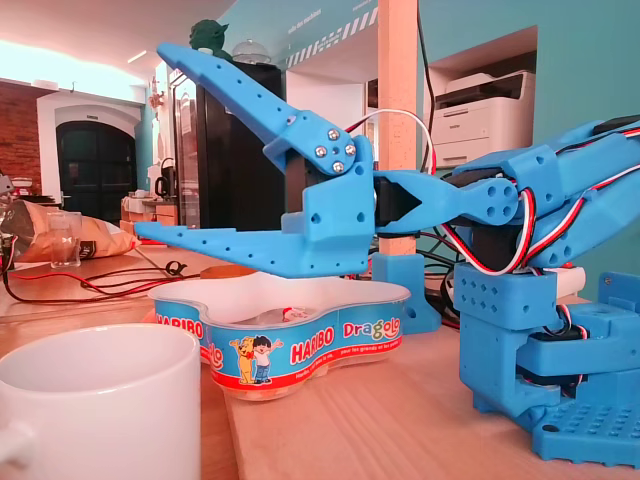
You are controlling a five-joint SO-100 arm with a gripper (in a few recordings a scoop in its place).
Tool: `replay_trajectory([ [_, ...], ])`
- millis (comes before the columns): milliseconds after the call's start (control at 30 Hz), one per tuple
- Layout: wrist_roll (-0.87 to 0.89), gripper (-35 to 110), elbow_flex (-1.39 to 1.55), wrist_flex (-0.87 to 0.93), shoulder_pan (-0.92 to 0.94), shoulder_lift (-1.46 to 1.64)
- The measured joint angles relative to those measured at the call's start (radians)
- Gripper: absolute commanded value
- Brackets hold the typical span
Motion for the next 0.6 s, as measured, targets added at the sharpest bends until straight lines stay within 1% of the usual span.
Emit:
replay_trajectory([
  [300, 0.021, 46, -0.005, 0.000, 0.000, 0.018],
  [533, 0.021, 46, -0.141, 0.006, 0.000, 0.034],
  [600, 0.021, 46, -0.183, 0.040, 0.000, 0.034],
])
